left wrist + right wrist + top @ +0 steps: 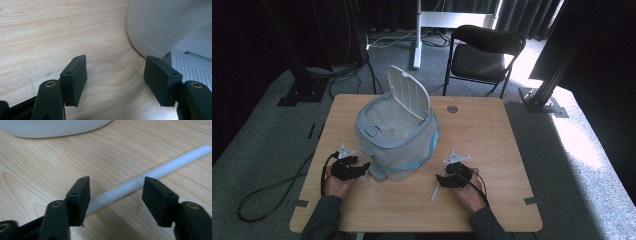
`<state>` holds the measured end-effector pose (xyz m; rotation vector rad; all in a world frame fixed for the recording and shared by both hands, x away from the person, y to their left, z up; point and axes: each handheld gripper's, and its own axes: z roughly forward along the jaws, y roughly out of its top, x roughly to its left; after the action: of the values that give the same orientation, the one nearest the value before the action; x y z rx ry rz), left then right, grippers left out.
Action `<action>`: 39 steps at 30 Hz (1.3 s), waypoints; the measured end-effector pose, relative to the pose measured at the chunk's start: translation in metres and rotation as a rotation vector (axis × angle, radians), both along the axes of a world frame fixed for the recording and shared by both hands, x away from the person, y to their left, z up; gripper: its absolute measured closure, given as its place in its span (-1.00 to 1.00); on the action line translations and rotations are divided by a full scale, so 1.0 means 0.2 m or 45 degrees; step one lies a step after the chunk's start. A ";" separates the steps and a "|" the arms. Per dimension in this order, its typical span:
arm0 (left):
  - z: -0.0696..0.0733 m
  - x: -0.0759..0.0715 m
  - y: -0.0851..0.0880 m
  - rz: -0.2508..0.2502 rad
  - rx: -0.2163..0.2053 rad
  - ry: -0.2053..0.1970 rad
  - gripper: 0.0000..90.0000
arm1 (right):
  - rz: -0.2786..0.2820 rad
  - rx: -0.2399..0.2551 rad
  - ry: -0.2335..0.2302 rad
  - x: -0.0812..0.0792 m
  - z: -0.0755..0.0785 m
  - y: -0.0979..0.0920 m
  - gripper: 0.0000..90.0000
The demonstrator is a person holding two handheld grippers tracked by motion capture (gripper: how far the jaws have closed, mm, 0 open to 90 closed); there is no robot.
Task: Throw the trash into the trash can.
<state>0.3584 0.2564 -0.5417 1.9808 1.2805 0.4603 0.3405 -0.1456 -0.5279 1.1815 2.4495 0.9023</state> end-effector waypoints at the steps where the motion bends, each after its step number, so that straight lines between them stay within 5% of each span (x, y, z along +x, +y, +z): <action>1: 0.00 0.00 0.00 0.000 0.000 0.000 -0.22 | 0.005 -0.009 0.004 0.00 0.00 0.00 -0.09; 23: 0.00 0.00 0.00 0.001 0.000 0.000 -0.22 | -0.027 -0.054 0.021 0.02 0.01 -0.05 0.33; 39: 0.00 0.00 0.00 0.001 0.000 0.000 -0.22 | -0.148 -0.137 0.050 0.06 0.03 -0.11 0.54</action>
<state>0.3583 0.2564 -0.5417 1.9806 1.2812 0.4610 0.3516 -0.1682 -0.5225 1.2996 2.3977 0.7119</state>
